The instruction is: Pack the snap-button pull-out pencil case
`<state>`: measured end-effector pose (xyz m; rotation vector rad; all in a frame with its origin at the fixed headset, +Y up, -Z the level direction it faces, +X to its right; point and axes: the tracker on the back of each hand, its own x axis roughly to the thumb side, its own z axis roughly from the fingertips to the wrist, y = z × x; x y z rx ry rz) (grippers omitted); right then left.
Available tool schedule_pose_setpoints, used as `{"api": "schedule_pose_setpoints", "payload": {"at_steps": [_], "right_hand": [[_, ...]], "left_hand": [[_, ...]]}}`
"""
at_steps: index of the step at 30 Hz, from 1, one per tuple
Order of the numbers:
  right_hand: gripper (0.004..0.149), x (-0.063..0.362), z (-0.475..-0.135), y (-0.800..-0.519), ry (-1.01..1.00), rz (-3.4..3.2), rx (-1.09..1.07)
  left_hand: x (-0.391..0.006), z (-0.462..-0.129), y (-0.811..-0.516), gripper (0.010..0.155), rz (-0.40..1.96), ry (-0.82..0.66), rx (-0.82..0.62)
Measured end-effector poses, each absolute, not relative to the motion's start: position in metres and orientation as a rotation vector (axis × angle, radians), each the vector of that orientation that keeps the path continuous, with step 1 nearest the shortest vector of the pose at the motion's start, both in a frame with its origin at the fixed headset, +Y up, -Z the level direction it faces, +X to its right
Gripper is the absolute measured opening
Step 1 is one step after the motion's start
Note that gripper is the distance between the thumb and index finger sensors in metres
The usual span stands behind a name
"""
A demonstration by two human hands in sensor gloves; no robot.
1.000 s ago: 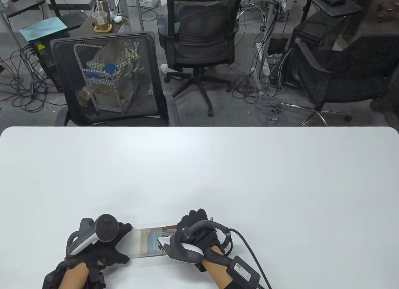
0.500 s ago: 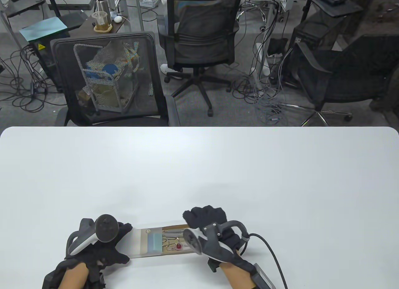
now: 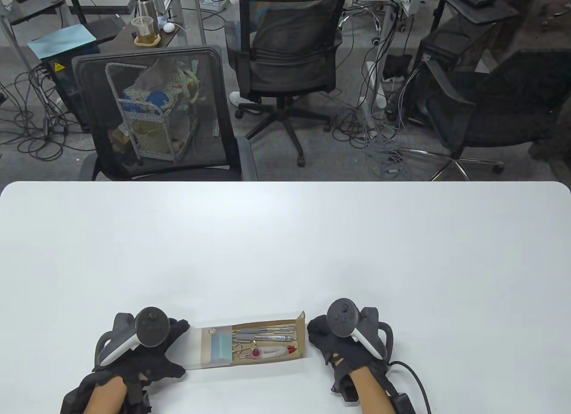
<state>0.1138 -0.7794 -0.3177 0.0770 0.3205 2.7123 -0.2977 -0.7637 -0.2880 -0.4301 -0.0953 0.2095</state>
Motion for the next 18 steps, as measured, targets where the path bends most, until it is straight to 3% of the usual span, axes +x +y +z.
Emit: {"api": "schedule_pose_setpoints", "payload": {"at_steps": [9, 18], "right_hand": [[0.036, 0.101, -0.320, -0.784, 0.416, 2.680, 0.085], [0.036, 0.098, -0.320, -0.783, 0.418, 2.696, 0.080]], "left_hand": [[-0.295, -0.291, -0.766, 0.095, 0.252, -0.127, -0.410], [-0.258, -0.299, -0.766, 0.098, 0.228, -0.176, -0.384]]}}
